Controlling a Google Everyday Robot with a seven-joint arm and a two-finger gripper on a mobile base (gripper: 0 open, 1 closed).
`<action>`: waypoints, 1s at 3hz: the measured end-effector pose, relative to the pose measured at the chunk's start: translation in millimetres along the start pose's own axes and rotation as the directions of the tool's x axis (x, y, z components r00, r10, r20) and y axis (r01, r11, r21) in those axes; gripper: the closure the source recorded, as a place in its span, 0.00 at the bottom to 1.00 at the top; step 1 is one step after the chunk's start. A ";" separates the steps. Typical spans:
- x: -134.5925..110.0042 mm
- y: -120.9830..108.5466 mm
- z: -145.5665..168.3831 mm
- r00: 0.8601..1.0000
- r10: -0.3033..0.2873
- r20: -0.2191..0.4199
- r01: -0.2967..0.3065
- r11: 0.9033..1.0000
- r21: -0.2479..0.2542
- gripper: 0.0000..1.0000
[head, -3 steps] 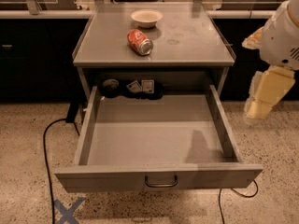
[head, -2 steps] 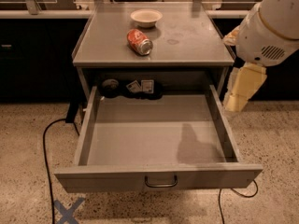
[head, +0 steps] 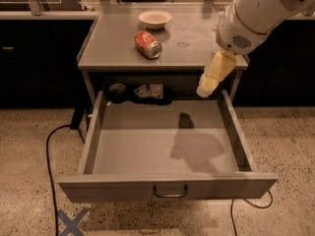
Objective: Place coke can into top drawer
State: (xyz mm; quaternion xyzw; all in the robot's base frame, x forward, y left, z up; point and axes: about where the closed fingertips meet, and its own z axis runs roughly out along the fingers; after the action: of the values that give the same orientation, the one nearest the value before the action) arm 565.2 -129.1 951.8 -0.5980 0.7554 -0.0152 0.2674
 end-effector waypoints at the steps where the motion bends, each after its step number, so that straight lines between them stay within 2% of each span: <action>1: -21.9 -31.0 34.9 0.992 0.095 0.079 -0.094 0.996 -0.012 0.00; 2: -22.0 -31.0 35.0 0.992 0.094 0.079 -0.094 0.996 -0.012 0.00; 3: -32.3 -41.7 48.3 0.995 0.077 0.065 -0.078 0.997 0.006 0.00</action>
Offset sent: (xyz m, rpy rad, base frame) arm 0.0378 0.0187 -0.0079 0.0947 0.0084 -0.0419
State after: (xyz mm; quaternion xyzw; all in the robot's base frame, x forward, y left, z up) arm 627.5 -97.2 937.2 -0.5673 0.7688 0.0113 0.2949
